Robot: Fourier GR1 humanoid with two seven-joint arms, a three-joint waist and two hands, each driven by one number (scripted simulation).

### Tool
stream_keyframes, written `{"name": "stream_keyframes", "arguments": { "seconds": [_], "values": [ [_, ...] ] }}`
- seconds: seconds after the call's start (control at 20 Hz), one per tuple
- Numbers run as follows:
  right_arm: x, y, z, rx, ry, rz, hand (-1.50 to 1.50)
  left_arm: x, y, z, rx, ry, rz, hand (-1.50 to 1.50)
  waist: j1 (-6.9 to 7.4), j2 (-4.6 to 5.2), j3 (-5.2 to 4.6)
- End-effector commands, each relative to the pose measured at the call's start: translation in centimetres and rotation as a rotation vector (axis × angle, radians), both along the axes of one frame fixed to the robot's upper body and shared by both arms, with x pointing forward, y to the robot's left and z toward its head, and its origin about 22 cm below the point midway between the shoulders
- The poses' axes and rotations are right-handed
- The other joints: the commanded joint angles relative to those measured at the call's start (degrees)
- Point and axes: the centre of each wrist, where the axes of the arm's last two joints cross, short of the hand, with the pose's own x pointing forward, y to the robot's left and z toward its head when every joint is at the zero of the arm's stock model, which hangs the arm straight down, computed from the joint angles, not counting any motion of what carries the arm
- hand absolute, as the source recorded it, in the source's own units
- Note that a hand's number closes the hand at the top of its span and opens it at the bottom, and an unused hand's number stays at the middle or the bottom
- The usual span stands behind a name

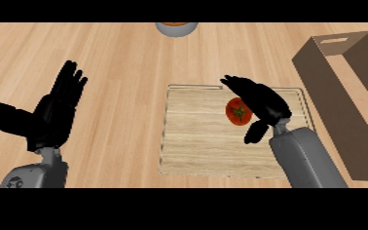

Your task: Pick the tomato from the tray and place it in the cardboard box

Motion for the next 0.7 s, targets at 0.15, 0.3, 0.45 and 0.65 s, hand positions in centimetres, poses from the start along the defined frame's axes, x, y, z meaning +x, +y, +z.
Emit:
{"name": "stream_keyframes", "arguments": {
  "seconds": [0.15, 0.3, 0.45, 0.65],
  "values": [
    [-0.5, -0.1, -1.1, -0.049, -0.079, 0.095, 1.50, -1.0, 0.2, -0.4, -0.005, 0.001, -0.005, 0.00, 0.13, -0.01, 0.01],
    [0.5, 0.1, -0.8, -0.065, -0.136, 0.089, 1.50, -1.9, -0.4, -0.4, -0.011, 0.016, -0.006, 0.00, 0.28, 0.00, 0.01],
    [-0.4, 0.7, 1.8, -0.041, -0.177, 0.104, 1.50, 1.0, -0.3, -0.2, 0.003, -0.003, 0.009, 0.00, -0.21, -0.02, -0.01],
    [-0.9, -0.2, 1.1, -0.019, -0.277, 0.093, 1.50, -0.3, 0.5, 0.8, -0.002, 0.003, -0.007, 0.00, -0.11, -0.07, 0.01]
  ]
}}
